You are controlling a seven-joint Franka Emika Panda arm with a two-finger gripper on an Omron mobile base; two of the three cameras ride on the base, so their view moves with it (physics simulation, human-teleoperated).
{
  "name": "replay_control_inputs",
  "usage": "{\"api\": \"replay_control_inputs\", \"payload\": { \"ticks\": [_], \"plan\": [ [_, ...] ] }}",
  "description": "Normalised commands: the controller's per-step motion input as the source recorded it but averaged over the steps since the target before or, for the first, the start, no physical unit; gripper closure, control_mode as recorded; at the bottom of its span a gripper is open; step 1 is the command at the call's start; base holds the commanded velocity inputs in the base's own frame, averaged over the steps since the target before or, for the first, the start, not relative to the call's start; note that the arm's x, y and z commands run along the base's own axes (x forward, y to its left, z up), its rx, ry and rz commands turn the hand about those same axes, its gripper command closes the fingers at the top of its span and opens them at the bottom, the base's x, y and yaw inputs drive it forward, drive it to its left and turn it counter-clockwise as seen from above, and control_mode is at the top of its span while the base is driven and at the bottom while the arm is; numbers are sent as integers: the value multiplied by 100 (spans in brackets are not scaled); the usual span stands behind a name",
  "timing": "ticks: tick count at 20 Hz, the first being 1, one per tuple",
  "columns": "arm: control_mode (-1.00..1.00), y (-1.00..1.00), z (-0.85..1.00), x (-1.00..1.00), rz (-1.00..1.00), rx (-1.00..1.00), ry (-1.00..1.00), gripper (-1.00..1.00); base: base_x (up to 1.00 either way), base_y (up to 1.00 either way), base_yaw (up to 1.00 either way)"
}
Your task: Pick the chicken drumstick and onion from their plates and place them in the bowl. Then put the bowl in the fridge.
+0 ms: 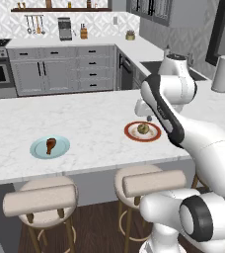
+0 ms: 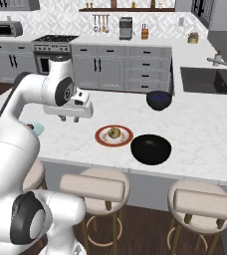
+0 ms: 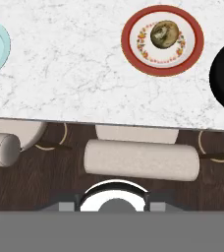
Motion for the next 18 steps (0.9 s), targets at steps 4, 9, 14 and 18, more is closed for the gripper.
{"api": "replay_control_inputs", "payload": {
  "ticks": [4, 9, 14, 18],
  "plan": [
    [-100, -6, 0, -10, 0, 0, -2, -100, 0, 0, 0],
    [-100, -28, -41, 17, 0, -6, -13, -100, 0, 0, 0],
    [-100, -41, -76, 62, 0, -11, -29, -100, 0, 0, 0],
    [-100, -44, -48, 100, -6, 6, -8, -100, 0, 0, 0]
  ]
}}
